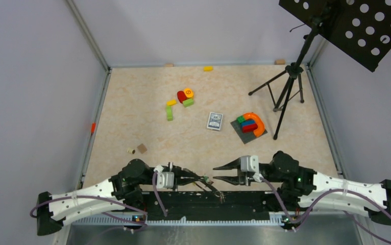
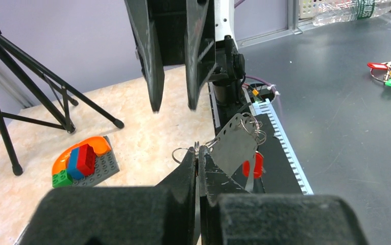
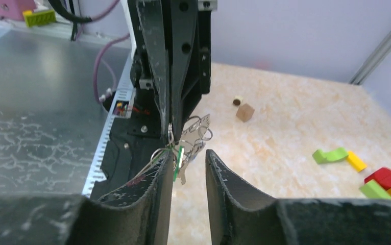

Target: Remove the keys from the keyring

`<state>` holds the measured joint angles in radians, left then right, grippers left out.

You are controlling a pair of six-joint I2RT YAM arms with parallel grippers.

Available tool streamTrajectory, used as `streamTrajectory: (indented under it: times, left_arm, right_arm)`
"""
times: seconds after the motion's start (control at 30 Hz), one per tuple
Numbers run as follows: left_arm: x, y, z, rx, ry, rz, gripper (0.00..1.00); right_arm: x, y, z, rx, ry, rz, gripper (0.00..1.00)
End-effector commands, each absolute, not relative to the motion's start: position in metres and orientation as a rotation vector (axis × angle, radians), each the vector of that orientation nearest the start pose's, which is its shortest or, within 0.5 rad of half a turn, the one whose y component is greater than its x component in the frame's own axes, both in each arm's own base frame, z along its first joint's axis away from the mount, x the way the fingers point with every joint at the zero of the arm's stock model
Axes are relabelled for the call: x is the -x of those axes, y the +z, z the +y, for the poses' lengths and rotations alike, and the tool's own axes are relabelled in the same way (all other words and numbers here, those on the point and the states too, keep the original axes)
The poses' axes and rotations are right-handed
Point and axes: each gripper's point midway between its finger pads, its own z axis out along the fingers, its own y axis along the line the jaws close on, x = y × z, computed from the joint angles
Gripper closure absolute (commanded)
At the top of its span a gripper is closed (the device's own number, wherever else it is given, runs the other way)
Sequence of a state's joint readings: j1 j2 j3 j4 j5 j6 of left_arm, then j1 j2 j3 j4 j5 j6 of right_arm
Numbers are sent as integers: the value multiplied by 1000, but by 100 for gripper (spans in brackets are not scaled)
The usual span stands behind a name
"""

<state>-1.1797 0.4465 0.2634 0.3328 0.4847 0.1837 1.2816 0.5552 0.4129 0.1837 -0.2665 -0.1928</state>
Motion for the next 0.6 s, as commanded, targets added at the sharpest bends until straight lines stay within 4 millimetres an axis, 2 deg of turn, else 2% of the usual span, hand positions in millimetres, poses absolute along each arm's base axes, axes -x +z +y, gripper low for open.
streamTrajectory:
  times: [0.0,0.1,0.2,0.57]
  left_arm:
    - [-33,261,-276,-1192,-1154,796,100]
    - [-32,260,-277,-1201,-1161,793,100]
    - [-28,260,-277,-1216,-1171,781,100]
    - [-28,260,-277,-1221,-1176,783,100]
  right_arm:
    - [-40,273,290,1187,1111,952,73]
    - [-38,274,293,1186,1131,941,79]
    - [-40,270,297,1191,1127,951,79]
    - [-27,262,308,1271,1189,931,73]
